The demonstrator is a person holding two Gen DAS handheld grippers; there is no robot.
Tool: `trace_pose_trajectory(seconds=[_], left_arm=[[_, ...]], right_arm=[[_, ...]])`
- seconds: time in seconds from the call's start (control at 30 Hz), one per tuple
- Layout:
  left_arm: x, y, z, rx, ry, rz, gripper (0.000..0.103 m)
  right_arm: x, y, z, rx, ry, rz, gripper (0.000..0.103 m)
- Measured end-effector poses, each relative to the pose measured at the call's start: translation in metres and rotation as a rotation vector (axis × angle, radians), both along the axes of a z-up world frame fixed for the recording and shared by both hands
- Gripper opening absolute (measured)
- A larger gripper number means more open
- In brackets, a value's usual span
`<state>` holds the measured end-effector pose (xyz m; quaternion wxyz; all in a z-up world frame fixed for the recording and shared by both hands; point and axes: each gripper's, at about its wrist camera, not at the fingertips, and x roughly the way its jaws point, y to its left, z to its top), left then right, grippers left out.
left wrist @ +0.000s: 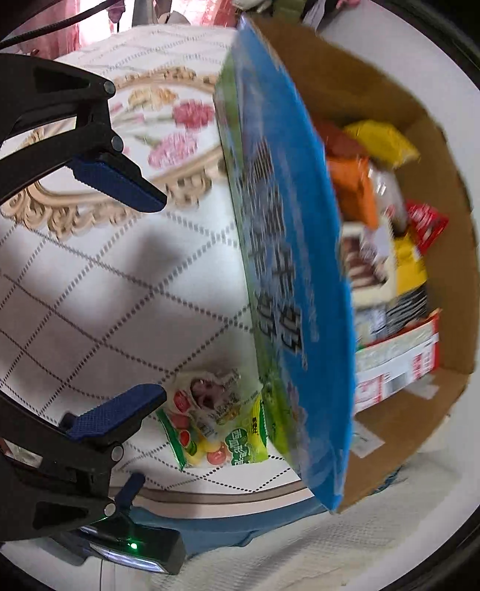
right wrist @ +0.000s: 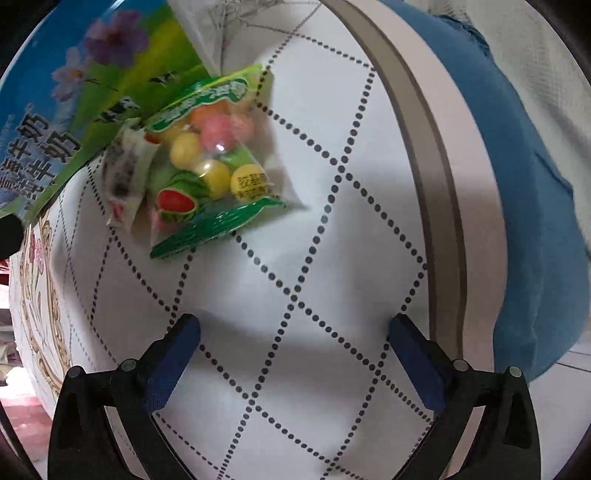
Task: Organize snacks
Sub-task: 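Move both tools past the milk carton toward the candy packets, then grasp the green watermelon candy bag with the right tool while the left tool grasps the white-green candy packet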
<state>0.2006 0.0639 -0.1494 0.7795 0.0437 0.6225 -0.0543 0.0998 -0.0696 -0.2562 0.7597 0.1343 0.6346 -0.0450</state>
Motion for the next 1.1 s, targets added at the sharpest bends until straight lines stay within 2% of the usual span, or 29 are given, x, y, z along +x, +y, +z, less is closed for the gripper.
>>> trace_pose_trajectory(seconds=[0.13,0.23,0.3,0.33,0.37,0.6,0.63,0.7,0.73,0.77,0.8,0.93,1.1], left_arm=[[0.009,-0.006,-0.01,-0.015,0.016,0.007,0.095],[0.012,-0.009,-0.013,-0.041,0.041,0.018,0.095],[0.012,-0.014,-0.014,-0.074,0.055,0.018,0.095],[0.012,-0.018,-0.014,-0.084,0.059,0.012,0.095],[0.012,-0.025,-0.015,-0.097,0.063,0.0,0.095],[0.025,-0.063,-0.031,-0.138,0.108,-0.072,0.095],[0.028,-0.067,-0.036,-0.15,0.124,-0.078,0.092],[0.031,-0.07,-0.039,-0.153,0.122,-0.084,0.076],[0.031,-0.072,-0.038,-0.16,0.114,-0.095,0.072],[0.031,-0.073,-0.038,-0.169,0.111,-0.099,0.062],[0.034,-0.073,-0.038,-0.173,0.111,-0.102,0.059],[0.025,-0.06,-0.035,-0.163,0.095,-0.097,0.058],[0.001,-0.016,-0.033,-0.168,0.126,-0.034,0.058]], right_arm=[[-0.001,-0.008,-0.012,0.029,-0.008,-0.021,0.103],[0.001,-0.012,-0.011,0.043,0.024,0.037,0.103],[-0.005,-0.015,0.004,0.017,0.001,0.083,0.089],[-0.007,-0.018,0.012,0.008,-0.015,0.087,0.073],[-0.01,-0.023,0.019,0.012,-0.027,0.082,0.063],[-0.024,-0.058,0.053,0.06,-0.113,-0.006,0.062],[-0.023,-0.061,0.056,0.069,-0.119,-0.011,0.062],[-0.021,-0.063,0.062,0.08,-0.139,-0.018,0.062],[-0.019,-0.064,0.064,0.082,-0.149,-0.017,0.062],[-0.017,-0.065,0.067,0.077,-0.163,-0.019,0.062],[-0.016,-0.064,0.068,0.076,-0.169,-0.02,0.062],[0.002,-0.063,0.072,0.113,-0.189,-0.017,0.062],[0.041,-0.029,0.074,0.151,-0.199,0.031,0.062]])
